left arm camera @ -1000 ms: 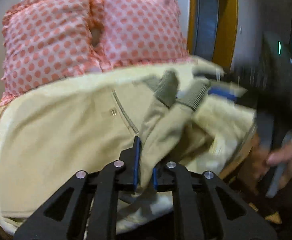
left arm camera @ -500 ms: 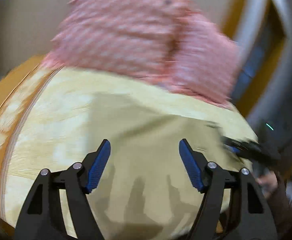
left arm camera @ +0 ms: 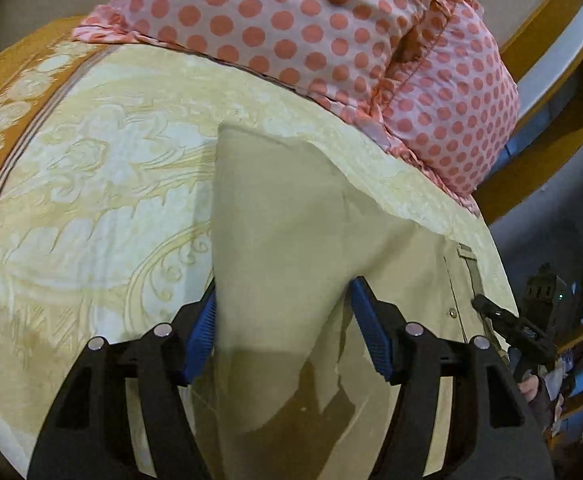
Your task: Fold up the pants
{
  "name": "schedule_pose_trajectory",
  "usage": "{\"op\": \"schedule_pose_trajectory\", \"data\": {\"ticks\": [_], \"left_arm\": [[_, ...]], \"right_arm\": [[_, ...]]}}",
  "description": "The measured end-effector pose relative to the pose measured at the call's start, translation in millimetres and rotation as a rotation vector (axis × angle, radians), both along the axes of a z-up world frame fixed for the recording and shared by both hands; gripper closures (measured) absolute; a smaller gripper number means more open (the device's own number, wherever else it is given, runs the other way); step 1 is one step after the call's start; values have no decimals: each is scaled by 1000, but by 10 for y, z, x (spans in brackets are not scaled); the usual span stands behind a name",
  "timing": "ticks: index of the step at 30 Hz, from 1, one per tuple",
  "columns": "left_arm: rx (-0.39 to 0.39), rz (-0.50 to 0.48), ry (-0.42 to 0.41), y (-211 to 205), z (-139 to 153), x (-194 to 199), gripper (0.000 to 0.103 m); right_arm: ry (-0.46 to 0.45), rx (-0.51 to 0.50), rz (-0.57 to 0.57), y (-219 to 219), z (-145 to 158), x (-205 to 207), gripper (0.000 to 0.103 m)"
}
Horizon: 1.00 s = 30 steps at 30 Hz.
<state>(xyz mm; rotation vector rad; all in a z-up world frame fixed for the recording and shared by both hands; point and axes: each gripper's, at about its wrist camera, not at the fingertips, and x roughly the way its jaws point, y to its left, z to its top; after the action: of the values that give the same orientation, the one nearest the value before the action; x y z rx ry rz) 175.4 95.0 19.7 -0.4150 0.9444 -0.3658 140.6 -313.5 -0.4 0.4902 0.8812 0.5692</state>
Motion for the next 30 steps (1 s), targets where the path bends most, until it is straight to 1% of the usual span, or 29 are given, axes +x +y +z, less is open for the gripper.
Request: {"op": "schedule_pose_trajectory", "data": {"ticks": [1, 2, 3, 4, 5, 6, 9, 11, 14, 15, 17, 19, 20, 21, 22, 23, 24, 25, 26, 27, 28, 29, 30], "left_arm": [[-30, -12, 16, 23, -19, 25, 64], [-80, -17, 31, 55, -39, 41, 93], [-114, -31, 36, 51, -46, 79, 97], [-108, -37, 23, 42, -19, 68, 98], [-84, -45, 9, 8, 16, 52, 99], [-58, -45, -9, -27, 61, 32, 99], [-44, -38, -57, -77, 217, 50, 99], [-24, -34, -85, -118, 327, 131, 99], [25, -10, -129, -223, 480, 409, 99], [35, 2, -140, -248, 514, 514, 99], [53, 50, -156, -284, 537, 818, 99], [91, 80, -124, -306, 447, 1066, 97], [118, 90, -88, -319, 358, 1178, 94], [156, 104, -42, -335, 258, 1276, 86], [174, 106, 19, -343, 121, 1364, 80], [175, 114, 34, -333, 90, 1372, 72], [167, 127, 24, -302, 95, 1339, 69], [168, 143, 1, -259, 146, 1274, 69], [175, 162, -26, -214, 216, 1193, 65], [168, 179, -62, -157, 314, 1078, 62], [150, 181, -89, -129, 380, 996, 62], [122, 174, -119, -117, 468, 888, 62], [83, 140, -151, -152, 547, 775, 62]], "right_arm": [[3, 29, 15, -15, -7, -5, 84], [6, 48, 17, -31, -3, -10, 87], [4, 68, 21, -51, 16, -21, 88], [1, 75, 25, -55, 42, -24, 89], [-1, 78, 31, -59, 75, -18, 90], [0, 80, 34, -54, 104, -3, 90], [-10, 81, 46, -42, 242, 109, 92], [-35, 72, 51, -33, 388, 264, 92], [-100, 39, 27, -53, 587, 521, 93], [-118, 36, 4, -69, 653, 679, 93], [-137, 14, -38, -103, 691, 907, 93], [-124, -40, -76, -116, 619, 1103, 93], [-99, -58, -86, -119, 552, 1179, 93], [-28, -106, -100, -96, 400, 1282, 92], [11, -138, -105, -88, 320, 1318, 88], [50, -173, -112, -89, 237, 1338, 81], [60, -183, -117, -107, 229, 1327, 79], [62, -191, -135, -146, 267, 1295, 67], [51, -216, -170, -185, 346, 1246, 55], [27, -225, -189, -197, 420, 1201, 51], [-14, -206, -186, -212, 502, 1135, 48], [-53, -173, -164, -204, 575, 1084, 48], [-79, -139, -130, -161, 633, 1031, 48]]}}
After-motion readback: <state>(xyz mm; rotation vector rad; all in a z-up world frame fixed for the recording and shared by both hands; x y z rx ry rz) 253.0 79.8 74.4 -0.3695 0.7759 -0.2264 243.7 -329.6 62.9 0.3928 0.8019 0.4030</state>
